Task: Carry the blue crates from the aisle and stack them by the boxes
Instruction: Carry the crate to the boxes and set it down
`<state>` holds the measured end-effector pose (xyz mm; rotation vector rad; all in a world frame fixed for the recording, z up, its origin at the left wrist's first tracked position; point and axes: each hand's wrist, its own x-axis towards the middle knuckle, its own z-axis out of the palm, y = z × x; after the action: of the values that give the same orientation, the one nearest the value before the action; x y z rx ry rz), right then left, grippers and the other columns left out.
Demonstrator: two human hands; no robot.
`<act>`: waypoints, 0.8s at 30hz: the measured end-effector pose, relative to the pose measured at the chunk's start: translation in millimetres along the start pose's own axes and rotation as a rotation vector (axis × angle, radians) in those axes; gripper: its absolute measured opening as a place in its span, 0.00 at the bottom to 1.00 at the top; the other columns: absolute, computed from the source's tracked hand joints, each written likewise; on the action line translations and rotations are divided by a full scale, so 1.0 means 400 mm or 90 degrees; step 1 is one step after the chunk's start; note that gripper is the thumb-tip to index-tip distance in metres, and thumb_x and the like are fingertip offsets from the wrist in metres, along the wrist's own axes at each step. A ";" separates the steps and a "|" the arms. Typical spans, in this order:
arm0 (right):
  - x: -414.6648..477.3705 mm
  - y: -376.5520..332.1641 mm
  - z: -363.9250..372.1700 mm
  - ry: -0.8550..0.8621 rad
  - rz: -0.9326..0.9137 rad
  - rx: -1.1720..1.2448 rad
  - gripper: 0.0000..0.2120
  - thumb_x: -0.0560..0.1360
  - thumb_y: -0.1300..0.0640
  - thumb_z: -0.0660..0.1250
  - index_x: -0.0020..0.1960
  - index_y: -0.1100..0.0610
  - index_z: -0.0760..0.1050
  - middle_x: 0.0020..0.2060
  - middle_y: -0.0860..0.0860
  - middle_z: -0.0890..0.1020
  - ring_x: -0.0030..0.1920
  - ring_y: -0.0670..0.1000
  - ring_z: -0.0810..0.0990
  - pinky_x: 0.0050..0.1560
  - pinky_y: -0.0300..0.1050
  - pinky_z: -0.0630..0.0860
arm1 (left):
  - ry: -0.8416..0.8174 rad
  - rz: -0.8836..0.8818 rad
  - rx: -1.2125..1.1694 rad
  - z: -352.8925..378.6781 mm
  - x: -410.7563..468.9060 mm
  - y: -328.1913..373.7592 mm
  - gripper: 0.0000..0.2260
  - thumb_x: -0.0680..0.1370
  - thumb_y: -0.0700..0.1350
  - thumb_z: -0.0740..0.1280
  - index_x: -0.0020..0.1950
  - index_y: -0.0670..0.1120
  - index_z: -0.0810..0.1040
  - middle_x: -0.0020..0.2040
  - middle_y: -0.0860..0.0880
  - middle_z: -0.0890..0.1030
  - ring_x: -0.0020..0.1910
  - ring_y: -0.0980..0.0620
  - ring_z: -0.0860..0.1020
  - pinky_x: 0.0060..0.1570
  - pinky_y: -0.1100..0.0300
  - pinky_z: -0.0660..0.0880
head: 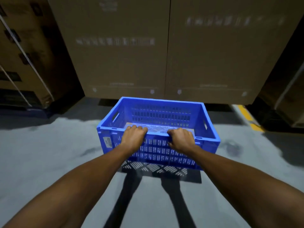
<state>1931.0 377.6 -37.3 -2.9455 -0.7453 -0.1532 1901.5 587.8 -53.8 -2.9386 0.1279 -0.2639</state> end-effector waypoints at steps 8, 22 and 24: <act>-0.005 0.035 0.150 -0.057 0.007 0.010 0.07 0.73 0.53 0.69 0.50 0.51 0.77 0.43 0.54 0.83 0.46 0.59 0.82 0.43 0.47 0.74 | -0.057 -0.018 -0.006 0.149 -0.017 0.045 0.09 0.77 0.45 0.66 0.57 0.47 0.73 0.54 0.45 0.80 0.55 0.41 0.76 0.54 0.50 0.69; 0.045 0.057 0.272 -0.078 -0.005 0.001 0.10 0.75 0.46 0.67 0.52 0.50 0.75 0.43 0.50 0.83 0.45 0.54 0.81 0.46 0.48 0.77 | -0.107 -0.033 -0.050 0.242 0.013 0.044 0.13 0.77 0.47 0.66 0.60 0.49 0.69 0.60 0.46 0.76 0.61 0.42 0.72 0.58 0.46 0.66; 0.041 0.057 0.268 -0.082 -0.004 0.000 0.14 0.75 0.41 0.66 0.53 0.50 0.75 0.43 0.50 0.83 0.45 0.54 0.81 0.46 0.47 0.76 | -0.115 0.000 -0.063 0.238 0.011 0.037 0.18 0.77 0.56 0.65 0.62 0.49 0.69 0.61 0.47 0.74 0.62 0.43 0.70 0.61 0.45 0.64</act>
<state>1964.2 378.4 -143.2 -2.9763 -0.7704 0.0375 1922.4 589.7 -148.0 -3.0415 0.1193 0.0089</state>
